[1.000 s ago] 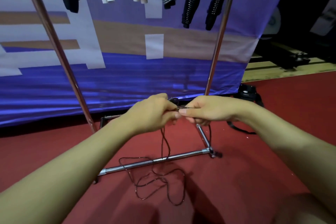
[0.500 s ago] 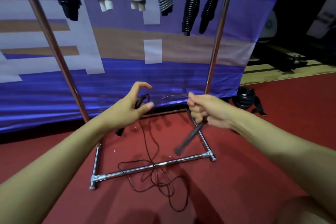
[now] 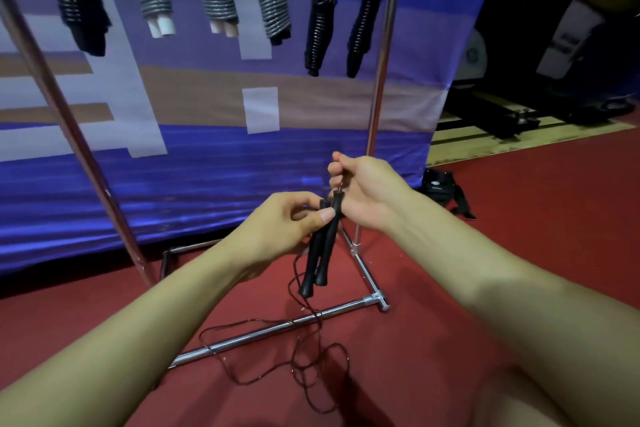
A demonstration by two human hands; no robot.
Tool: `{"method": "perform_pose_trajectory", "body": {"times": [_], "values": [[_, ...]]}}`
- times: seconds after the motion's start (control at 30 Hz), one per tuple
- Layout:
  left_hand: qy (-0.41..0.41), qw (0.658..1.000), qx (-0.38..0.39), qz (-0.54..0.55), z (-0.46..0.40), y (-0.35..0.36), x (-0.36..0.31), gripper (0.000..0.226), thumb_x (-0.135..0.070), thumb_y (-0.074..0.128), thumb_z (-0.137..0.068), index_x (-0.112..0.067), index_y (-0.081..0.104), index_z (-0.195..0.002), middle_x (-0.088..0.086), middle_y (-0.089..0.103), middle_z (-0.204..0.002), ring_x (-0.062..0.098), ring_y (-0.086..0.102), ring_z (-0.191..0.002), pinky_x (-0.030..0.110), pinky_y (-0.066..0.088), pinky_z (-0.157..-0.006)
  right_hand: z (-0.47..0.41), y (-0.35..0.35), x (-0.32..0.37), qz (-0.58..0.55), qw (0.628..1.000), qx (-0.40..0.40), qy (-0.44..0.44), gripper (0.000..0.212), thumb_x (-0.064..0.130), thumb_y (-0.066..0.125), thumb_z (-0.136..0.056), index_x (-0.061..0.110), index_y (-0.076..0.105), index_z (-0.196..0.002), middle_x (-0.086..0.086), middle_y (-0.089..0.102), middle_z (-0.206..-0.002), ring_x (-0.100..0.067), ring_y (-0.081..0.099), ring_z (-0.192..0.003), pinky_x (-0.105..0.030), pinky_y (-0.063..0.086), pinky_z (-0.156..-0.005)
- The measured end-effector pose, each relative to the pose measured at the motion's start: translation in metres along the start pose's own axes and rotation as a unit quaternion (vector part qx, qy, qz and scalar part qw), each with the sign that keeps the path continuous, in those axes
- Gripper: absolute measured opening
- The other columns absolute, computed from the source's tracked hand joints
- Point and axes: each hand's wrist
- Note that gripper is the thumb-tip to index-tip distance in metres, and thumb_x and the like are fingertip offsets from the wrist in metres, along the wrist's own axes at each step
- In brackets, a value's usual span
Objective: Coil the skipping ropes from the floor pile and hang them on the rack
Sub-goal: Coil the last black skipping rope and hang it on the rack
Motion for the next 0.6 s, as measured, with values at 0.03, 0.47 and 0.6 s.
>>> {"method": "perform_pose_trajectory", "body": {"times": [0.03,0.47,0.6], "values": [[0.005,1.000,-0.005,-0.013,-0.001,0.002,-0.002,0.021,-0.025,0.063,-0.102,-0.005,0.069,-0.104,0.008,0.074,-0.088,0.014,0.065,-0.075,0.026,0.055,-0.068,0.001,0.001,-0.001,0.017,1.000,-0.015,-0.019,0.018,0.007,0.044,-0.108,0.010,0.058,-0.097,-0.001,0.051,-0.071,-0.011,0.038,-0.058,-0.021,0.035,-0.057],[0.031,0.997,-0.061,-0.039,0.005,0.001,-0.008,0.011,-0.024,0.072,-0.096,-0.014,0.073,-0.100,0.006,0.077,-0.090,0.012,0.074,-0.076,0.028,0.063,-0.070,0.010,0.017,-0.026,0.081,0.987,-0.101,-0.093,0.020,0.015,0.046,-0.109,0.020,0.053,-0.092,0.003,0.054,-0.087,-0.011,0.044,-0.074,-0.025,0.042,-0.067],[0.018,0.998,-0.045,-0.037,0.001,0.000,-0.005,0.012,-0.024,0.070,-0.098,-0.013,0.073,-0.103,0.011,0.078,-0.097,0.020,0.077,-0.084,0.034,0.063,-0.079,0.010,0.016,-0.027,0.079,0.990,-0.086,-0.075,0.020,0.019,0.047,-0.109,0.018,0.055,-0.091,0.001,0.056,-0.087,-0.013,0.048,-0.077,-0.030,0.047,-0.074]]}}
Point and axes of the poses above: each hand's wrist, its own z-axis away from the middle knuckle, its own y-axis out of the palm, x = y × z
